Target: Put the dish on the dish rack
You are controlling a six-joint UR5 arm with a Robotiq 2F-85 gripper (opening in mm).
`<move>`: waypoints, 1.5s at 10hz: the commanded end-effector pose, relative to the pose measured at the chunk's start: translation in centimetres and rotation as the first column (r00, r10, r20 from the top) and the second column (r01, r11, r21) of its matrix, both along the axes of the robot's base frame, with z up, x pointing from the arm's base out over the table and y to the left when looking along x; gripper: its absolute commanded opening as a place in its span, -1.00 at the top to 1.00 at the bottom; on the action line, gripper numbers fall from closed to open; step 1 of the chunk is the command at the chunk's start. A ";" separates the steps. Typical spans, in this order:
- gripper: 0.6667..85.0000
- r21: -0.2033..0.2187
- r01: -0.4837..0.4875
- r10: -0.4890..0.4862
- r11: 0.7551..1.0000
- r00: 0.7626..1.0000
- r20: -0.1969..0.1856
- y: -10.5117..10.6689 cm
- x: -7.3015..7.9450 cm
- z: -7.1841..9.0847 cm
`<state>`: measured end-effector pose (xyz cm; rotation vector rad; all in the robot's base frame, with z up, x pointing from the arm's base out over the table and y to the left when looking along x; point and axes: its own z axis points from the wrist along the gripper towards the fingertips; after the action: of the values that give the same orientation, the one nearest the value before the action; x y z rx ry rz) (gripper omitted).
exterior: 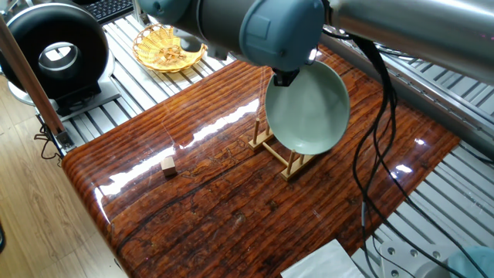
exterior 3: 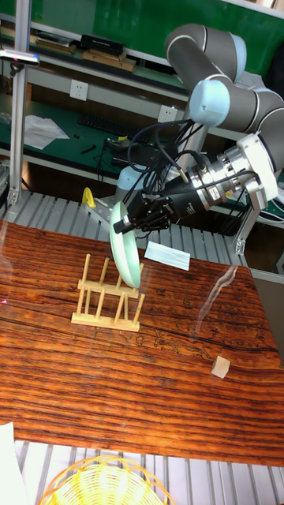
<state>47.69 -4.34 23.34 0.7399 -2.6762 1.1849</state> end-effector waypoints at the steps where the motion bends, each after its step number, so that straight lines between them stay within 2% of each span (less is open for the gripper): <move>1: 0.99 0.019 -0.021 0.021 1.000 1.000 0.004 0.3 0.5 -0.5; 3: 0.99 0.001 -0.030 0.031 1.000 1.000 -0.006 0.0 0.4 -0.1; 7: 0.99 -0.076 -0.065 0.060 0.995 0.996 -0.061 -1.3 0.1 1.3; 10: 0.99 -0.079 -0.062 0.057 0.995 0.996 -0.069 -1.3 0.0 1.0; 15: 0.99 -0.081 -0.052 0.047 0.995 0.997 -0.055 -0.9 0.4 0.2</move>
<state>48.05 -5.58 24.14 0.8279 -2.5540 1.2711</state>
